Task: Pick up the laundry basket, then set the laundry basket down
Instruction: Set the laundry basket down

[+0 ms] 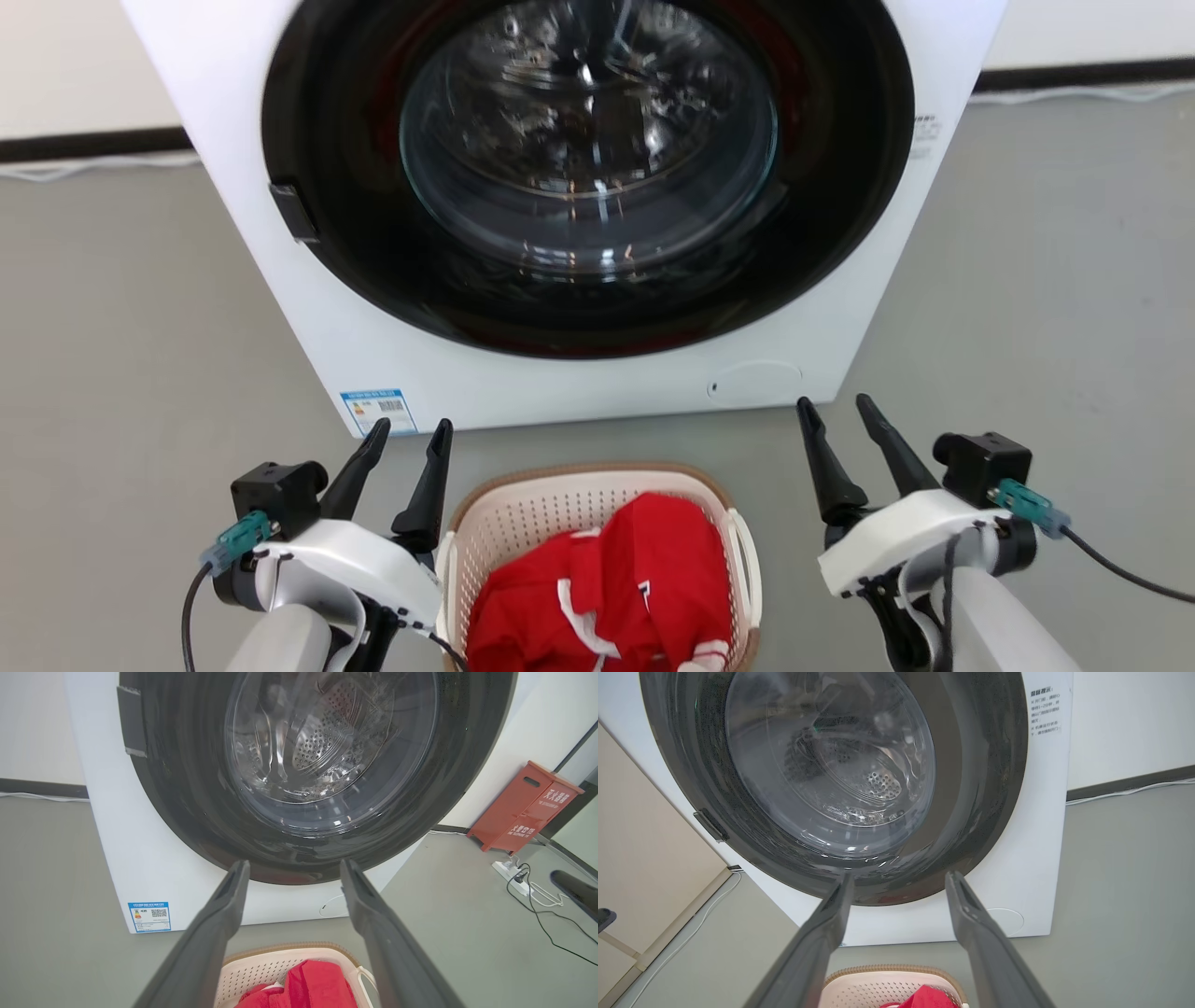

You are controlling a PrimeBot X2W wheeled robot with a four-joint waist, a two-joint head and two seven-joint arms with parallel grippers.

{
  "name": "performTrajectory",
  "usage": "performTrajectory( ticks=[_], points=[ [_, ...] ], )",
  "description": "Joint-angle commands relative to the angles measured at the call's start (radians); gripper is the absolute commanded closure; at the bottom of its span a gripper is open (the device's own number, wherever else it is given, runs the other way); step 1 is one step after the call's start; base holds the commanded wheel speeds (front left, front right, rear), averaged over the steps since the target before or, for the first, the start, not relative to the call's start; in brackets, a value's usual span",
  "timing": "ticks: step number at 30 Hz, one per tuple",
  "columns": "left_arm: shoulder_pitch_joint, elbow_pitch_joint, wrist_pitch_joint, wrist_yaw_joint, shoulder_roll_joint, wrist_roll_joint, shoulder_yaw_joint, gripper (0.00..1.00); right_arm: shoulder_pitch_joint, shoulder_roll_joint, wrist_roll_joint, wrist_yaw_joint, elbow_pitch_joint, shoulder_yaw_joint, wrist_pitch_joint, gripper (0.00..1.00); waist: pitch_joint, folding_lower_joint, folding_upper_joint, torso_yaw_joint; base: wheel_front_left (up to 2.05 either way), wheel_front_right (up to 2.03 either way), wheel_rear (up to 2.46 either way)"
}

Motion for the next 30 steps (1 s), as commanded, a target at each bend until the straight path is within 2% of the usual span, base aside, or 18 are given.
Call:
performTrajectory(
  ticks=[1, 18, 30],
  points=[
    [-0.005, -0.042, -0.006, -0.003, 0.014, 0.013, 0.046, 0.0, 0.01, 0.006, -0.017, 0.007, -0.043, 0.005, -0.011, 0.0, -0.031, 0.0001, -0.0001, 0.013, 0.0, 0.0, 0.0],
    [0.144, -0.205, -0.006, 0.023, -0.048, 0.103, 0.201, 0.0, 0.162, 0.025, -0.177, 0.007, -0.267, -0.155, -0.011, 0.0, -0.092, 0.0001, -0.0001, 0.01, 0.0, 0.0, 0.0],
    [0.178, -0.239, -0.006, 0.018, -0.081, 0.168, 0.251, 0.0, 0.177, 0.031, -0.206, 0.007, -0.291, -0.197, -0.011, 0.0, -0.091, 0.0001, -0.0001, 0.01, 0.0, 0.0, 0.0]
  ],
)
